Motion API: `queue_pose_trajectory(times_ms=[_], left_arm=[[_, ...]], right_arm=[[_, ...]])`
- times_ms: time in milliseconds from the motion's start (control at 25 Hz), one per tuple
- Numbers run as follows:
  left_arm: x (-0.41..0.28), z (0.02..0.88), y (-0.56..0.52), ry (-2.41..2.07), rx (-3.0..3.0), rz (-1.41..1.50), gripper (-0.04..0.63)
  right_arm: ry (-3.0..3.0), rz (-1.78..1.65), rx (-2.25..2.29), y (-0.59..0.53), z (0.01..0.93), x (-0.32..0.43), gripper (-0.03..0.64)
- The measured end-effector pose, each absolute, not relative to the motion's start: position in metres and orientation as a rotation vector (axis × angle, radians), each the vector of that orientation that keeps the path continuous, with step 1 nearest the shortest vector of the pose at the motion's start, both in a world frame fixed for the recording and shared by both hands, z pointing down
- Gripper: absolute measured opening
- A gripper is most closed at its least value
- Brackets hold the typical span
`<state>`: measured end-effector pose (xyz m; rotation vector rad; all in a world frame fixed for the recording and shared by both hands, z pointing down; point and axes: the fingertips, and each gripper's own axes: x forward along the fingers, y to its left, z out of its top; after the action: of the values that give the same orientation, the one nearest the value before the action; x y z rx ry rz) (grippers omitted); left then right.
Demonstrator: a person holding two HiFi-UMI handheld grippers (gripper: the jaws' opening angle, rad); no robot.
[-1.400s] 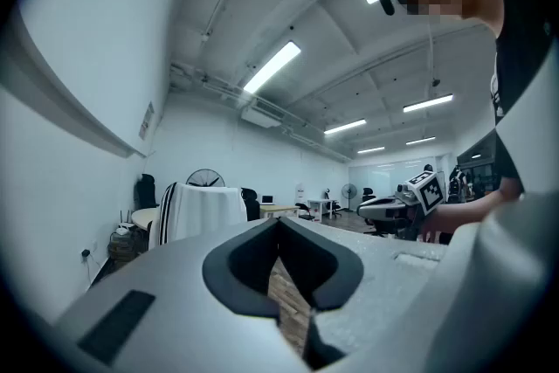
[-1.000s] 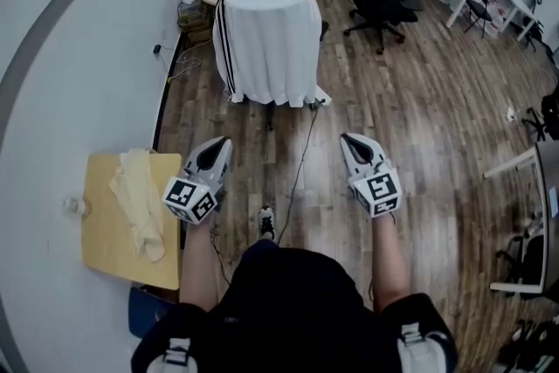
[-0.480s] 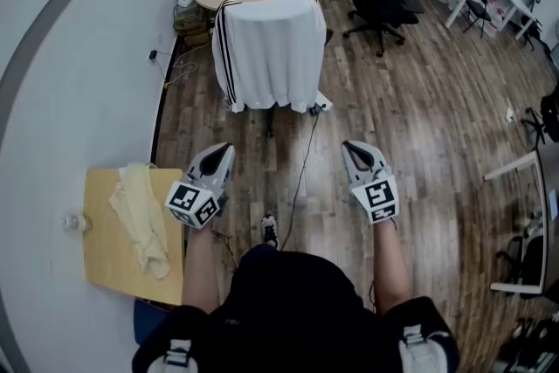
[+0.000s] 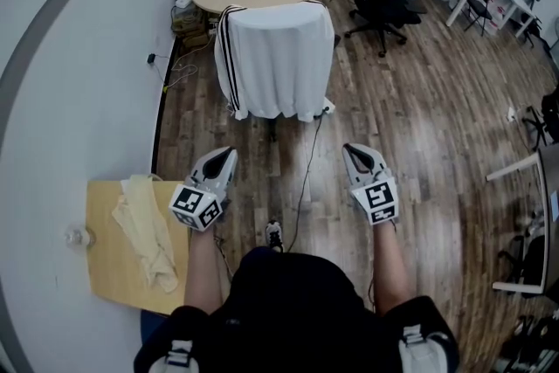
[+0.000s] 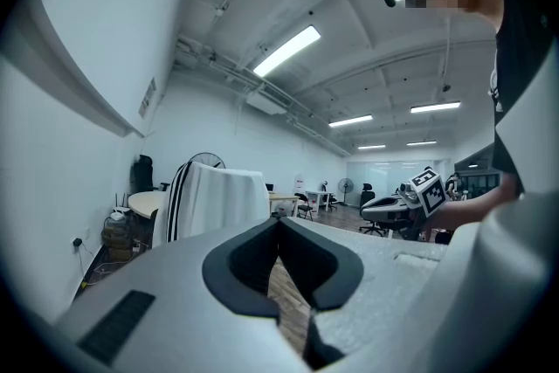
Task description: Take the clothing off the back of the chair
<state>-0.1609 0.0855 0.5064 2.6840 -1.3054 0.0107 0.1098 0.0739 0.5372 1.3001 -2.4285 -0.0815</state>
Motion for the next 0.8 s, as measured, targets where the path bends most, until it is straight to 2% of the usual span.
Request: queue_pose_trajectory(times_ms=[800], left_arm=[[-0.201,0.511,0.009,-1.208,2.757,0.039,0.0]], right_arm=[[-2.369,-0.07,1.371,0.022,0.555,0.067,-0.006]])
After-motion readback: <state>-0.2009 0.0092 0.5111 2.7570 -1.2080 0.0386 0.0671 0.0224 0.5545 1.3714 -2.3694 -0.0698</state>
